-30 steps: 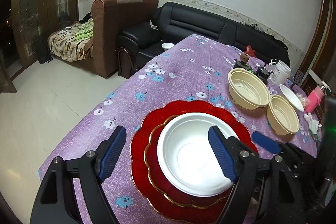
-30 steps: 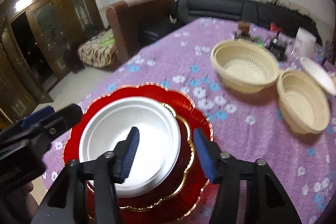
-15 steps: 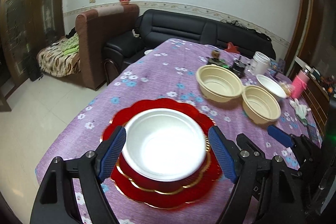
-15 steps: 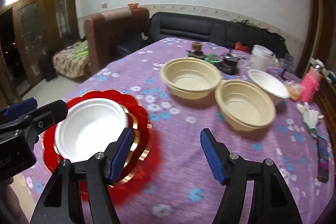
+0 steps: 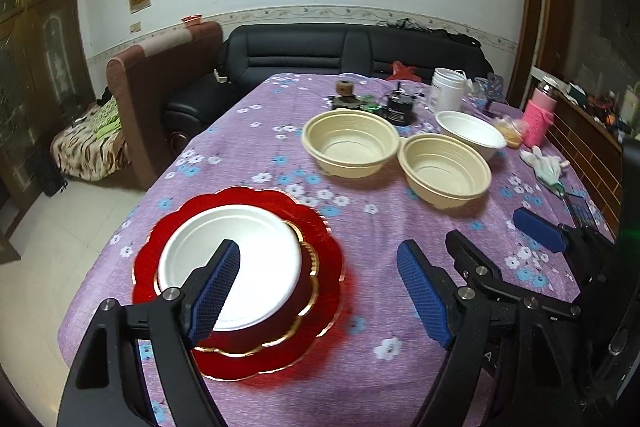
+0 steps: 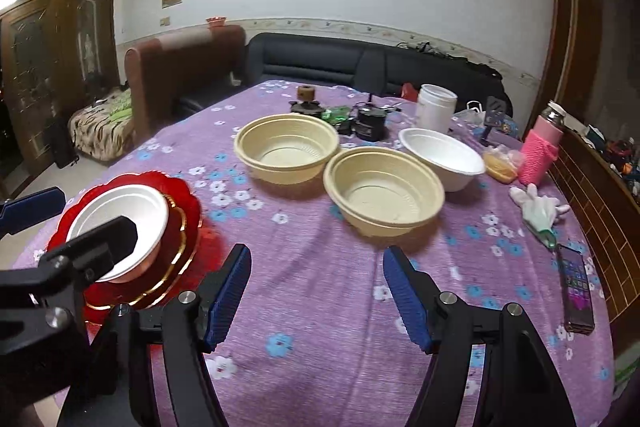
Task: Organize plates and bowls
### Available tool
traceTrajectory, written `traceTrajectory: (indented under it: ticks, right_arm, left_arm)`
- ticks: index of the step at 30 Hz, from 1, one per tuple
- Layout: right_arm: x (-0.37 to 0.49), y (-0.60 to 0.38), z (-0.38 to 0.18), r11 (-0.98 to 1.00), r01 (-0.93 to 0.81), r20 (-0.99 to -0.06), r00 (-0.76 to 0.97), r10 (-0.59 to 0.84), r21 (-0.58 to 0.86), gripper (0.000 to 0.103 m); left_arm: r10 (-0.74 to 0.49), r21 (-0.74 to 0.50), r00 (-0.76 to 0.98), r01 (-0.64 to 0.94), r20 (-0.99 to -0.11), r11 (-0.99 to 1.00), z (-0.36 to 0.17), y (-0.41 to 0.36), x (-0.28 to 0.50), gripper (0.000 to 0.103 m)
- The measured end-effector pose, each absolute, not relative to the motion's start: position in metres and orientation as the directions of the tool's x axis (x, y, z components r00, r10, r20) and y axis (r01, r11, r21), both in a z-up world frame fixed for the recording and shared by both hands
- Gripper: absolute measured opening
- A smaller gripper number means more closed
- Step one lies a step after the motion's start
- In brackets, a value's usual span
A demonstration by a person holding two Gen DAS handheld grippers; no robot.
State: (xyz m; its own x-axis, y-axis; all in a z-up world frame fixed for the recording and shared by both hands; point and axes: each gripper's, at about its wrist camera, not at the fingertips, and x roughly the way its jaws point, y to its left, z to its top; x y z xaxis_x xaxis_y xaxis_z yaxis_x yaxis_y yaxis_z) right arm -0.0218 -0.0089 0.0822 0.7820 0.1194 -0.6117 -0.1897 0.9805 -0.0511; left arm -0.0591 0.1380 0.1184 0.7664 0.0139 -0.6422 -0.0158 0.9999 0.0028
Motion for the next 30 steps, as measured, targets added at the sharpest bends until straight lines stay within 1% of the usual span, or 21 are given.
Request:
traceTrajectory:
  ticks: [6,12,30]
  right_arm:
    - [-0.023,-0.028,0.083,0.985,-0.162,-0.602,0.793,0.092,-0.064,0.073]
    - [-0.016,-0.043,0.079,0.987,-0.145,-0.612,0.787,0.075,-0.066,0.074]
    - [0.009,-0.062,0.064,0.988,-0.133,-0.649,0.759,0.051,-0.077,0.078]
  left_arm:
    - [0.003,0.017,0.765,0.010,-0.644,1.000,0.119,0.117,-0.054,0.081]
    - [-0.009,0.020,0.756,0.029,-0.654,0.999,0.115,0.101,-0.044,0.081]
    - [-0.013,0.021,0.726,0.037,-0.687,0.999,0.100,0.085,-0.015,0.081]
